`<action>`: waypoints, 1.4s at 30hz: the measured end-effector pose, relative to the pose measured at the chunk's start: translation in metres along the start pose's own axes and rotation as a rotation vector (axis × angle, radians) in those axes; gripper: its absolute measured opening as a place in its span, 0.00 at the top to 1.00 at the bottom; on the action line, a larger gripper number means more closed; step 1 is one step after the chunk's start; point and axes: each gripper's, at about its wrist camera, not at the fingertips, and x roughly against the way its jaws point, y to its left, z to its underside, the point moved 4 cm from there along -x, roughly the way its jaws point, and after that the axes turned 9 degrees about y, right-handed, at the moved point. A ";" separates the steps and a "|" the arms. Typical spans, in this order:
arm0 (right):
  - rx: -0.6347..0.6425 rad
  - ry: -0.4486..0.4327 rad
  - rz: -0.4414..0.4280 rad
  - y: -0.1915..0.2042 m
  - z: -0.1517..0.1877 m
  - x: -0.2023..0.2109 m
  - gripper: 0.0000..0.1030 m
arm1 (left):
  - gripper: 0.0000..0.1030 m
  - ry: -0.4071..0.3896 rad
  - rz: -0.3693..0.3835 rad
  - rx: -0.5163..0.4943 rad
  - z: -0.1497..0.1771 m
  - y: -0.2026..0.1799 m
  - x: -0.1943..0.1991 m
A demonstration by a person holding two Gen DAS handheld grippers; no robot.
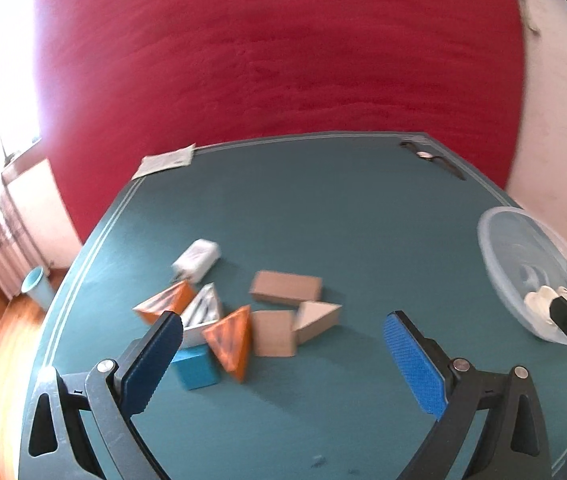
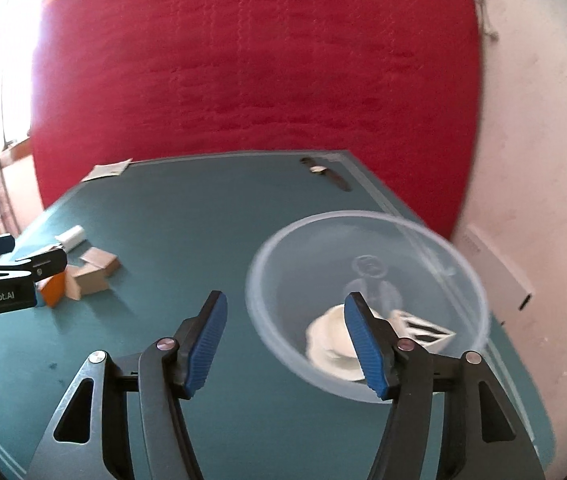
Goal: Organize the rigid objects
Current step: 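Withdraw both tools from the basin back toward the block pile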
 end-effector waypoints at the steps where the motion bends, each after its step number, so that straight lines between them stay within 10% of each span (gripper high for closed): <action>1: 0.005 0.007 -0.013 0.005 -0.001 -0.002 0.40 | 0.01 0.005 -0.007 0.012 0.001 0.007 0.000; 25: 0.167 0.198 -0.331 0.149 -0.020 -0.059 0.39 | 0.01 0.073 -0.128 0.118 0.028 0.108 -0.022; 42: 0.226 0.264 -0.343 0.185 -0.022 -0.105 0.40 | 0.01 0.092 -0.116 0.126 0.036 0.123 -0.025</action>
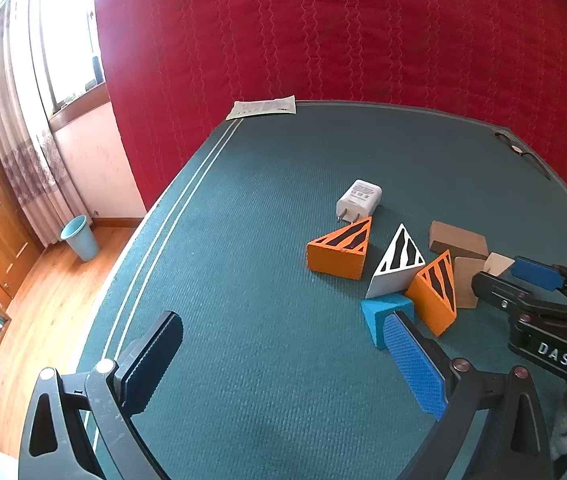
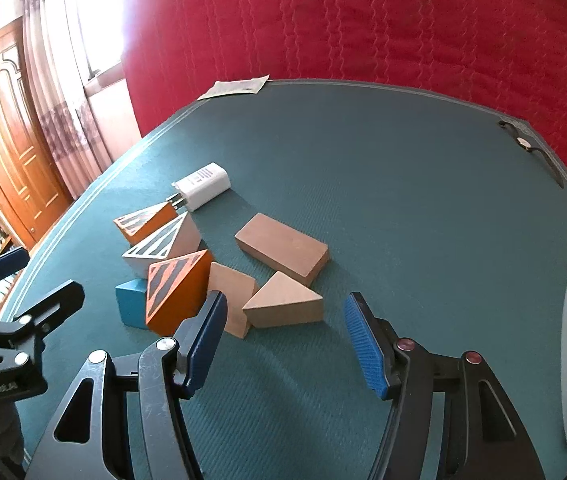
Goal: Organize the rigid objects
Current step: 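Withdraw both tools from the basin back toward the block pile, then grasp the tan wooden wedge block with the right gripper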
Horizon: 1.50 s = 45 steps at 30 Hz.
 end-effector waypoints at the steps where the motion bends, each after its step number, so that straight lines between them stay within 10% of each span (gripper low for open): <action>1: 0.000 0.006 -0.005 -0.001 -0.001 -0.002 0.40 | 0.01 0.000 0.000 -0.001 0.000 -0.001 0.000; 8: 0.020 0.015 -0.045 0.002 0.002 -0.004 0.58 | 0.01 0.009 -0.003 -0.014 0.003 -0.006 -0.003; 45: 0.018 -0.024 -0.061 -0.008 0.042 0.030 0.58 | 0.10 0.077 0.040 -0.037 -0.002 -0.035 -0.030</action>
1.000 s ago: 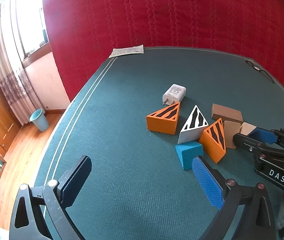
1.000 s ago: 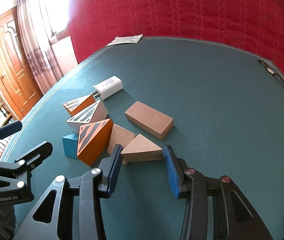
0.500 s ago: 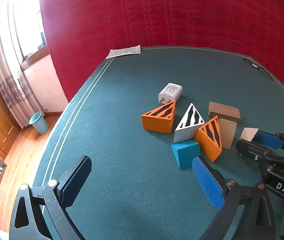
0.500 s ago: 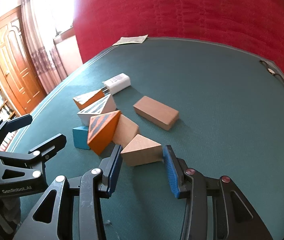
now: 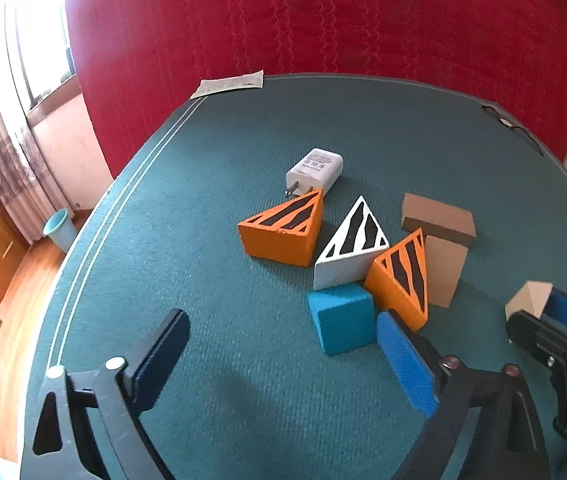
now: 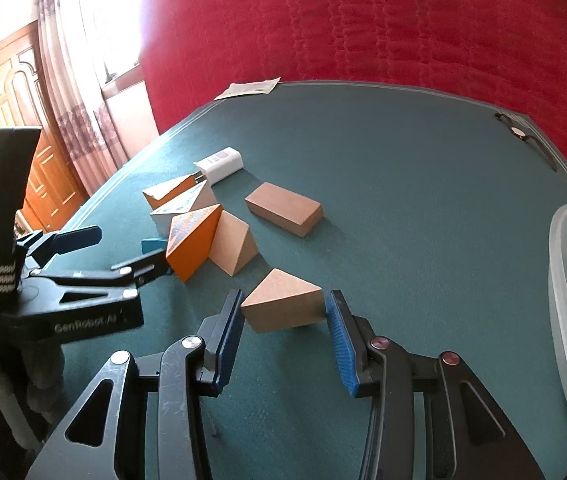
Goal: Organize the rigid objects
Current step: 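Grasp the tan wooden wedge block with the right gripper, then grasp the blue cube with the left gripper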
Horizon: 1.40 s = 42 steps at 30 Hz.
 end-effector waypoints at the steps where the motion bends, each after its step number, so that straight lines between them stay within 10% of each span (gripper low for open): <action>1: -0.004 -0.001 0.000 -0.002 0.001 0.001 0.58 | 0.11 0.005 0.005 0.005 0.000 -0.001 -0.001; 11: -0.003 -0.007 -0.001 -0.004 0.005 0.003 0.58 | 0.33 -0.003 0.063 0.025 -0.003 -0.007 -0.001; 37: -0.003 -0.010 -0.008 -0.006 0.008 0.007 0.58 | 0.31 0.016 0.039 0.087 0.003 0.017 -0.002; 42: -0.001 -0.011 -0.010 -0.006 0.009 0.008 0.58 | 0.56 0.017 0.033 0.072 0.004 0.016 -0.003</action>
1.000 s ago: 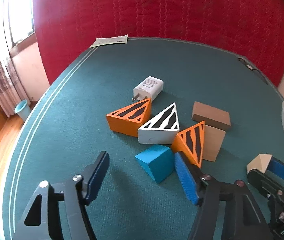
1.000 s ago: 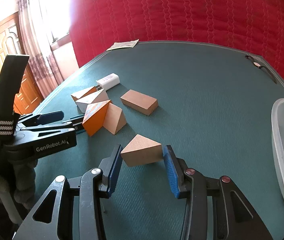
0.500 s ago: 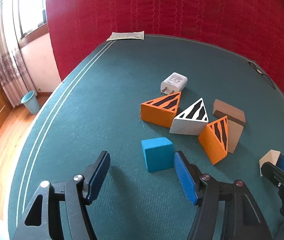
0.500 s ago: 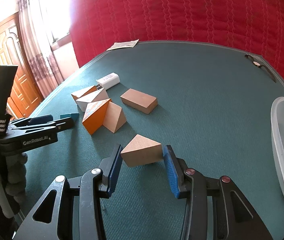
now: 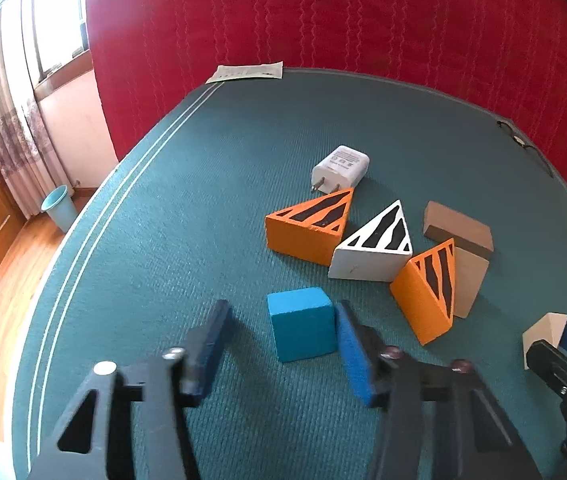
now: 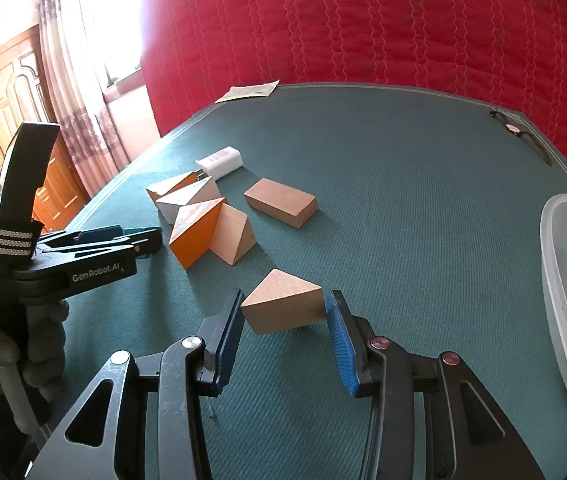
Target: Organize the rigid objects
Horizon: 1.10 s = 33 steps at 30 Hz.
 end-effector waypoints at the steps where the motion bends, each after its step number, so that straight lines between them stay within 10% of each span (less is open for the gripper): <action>1: 0.001 0.000 0.001 0.000 0.000 0.000 0.58 | 0.65 -0.001 0.002 -0.003 0.000 0.000 0.001; 33: -0.157 -0.123 0.128 -0.074 -0.003 0.064 0.58 | 0.69 -0.086 0.074 -0.091 0.011 -0.034 0.046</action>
